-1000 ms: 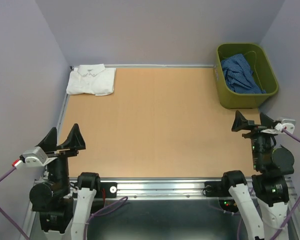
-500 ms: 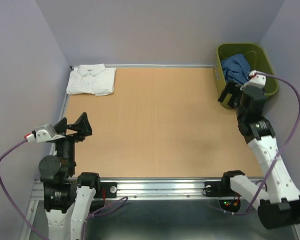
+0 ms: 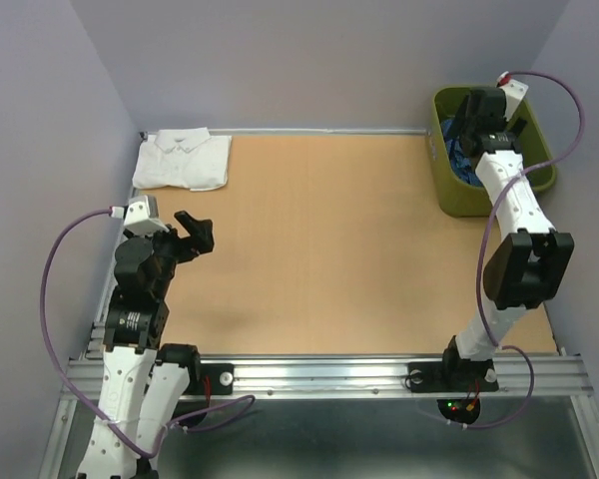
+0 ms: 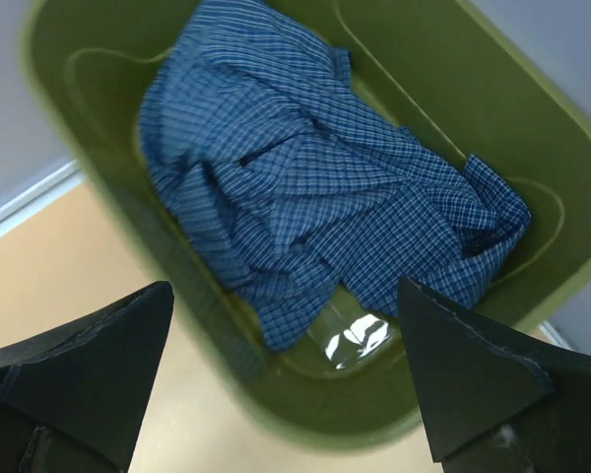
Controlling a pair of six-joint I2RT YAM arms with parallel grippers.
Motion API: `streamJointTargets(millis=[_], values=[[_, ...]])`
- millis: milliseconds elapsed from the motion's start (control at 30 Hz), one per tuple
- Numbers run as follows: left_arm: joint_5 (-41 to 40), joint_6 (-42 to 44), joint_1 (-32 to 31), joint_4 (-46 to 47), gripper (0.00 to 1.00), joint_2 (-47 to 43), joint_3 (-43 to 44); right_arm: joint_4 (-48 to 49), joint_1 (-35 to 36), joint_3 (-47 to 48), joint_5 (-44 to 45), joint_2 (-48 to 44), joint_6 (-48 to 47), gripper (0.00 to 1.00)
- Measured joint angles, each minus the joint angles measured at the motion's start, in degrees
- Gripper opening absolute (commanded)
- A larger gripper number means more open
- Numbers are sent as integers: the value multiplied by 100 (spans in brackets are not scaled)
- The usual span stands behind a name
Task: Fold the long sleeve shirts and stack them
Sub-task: Grab the shirt from the pile
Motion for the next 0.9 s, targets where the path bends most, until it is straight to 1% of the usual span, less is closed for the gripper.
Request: streamJointTargets(millis=[133, 267, 400, 500, 533, 567, 600, 633, 667, 700, 767, 800, 900], values=[[236, 2, 0, 317, 99, -13, -323, -164, -710, 647, -376, 903, 387, 100], [297, 70, 0, 595, 99, -7, -610, -247, -1161, 1266, -702, 1679, 619, 100], [299, 116, -2, 671, 99, -9, -872, -232, -1250, 1816, -1119, 2498, 730, 100], [302, 144, -2, 710, 99, 13, -905, -243, -1244, 2074, -1480, 3060, 750, 100], [302, 151, -2, 728, 99, 31, -905, -238, -1241, 2155, -1604, 3274, 750, 98], [299, 157, -7, 756, 99, 48, -905, -240, -1233, 2199, -1700, 3442, 745, 92], [302, 160, -9, 782, 99, 68, -905, -249, -1228, 2256, -1788, 3587, 726, 83], [299, 162, -13, 809, 99, 79, -905, -247, -1228, 2319, -1836, 3755, 691, 55], [299, 166, -17, 835, 99, 92, -905, -240, -1228, 2389, -1873, 3897, 649, 40], [299, 177, -20, 863, 99, 107, -905, -238, -1228, 2411, -1891, 3939, 619, 19], [295, 184, -37, 885, 99, 146, -905, -251, -1231, 2457, -1882, 3954, 575, 4], [297, 186, -39, 885, 99, 160, -905, -245, -1241, 2483, -1880, 3934, 590, 0], [297, 199, -39, 911, 99, 184, -905, -251, -1268, 2483, -1869, 3816, 501, 1]])
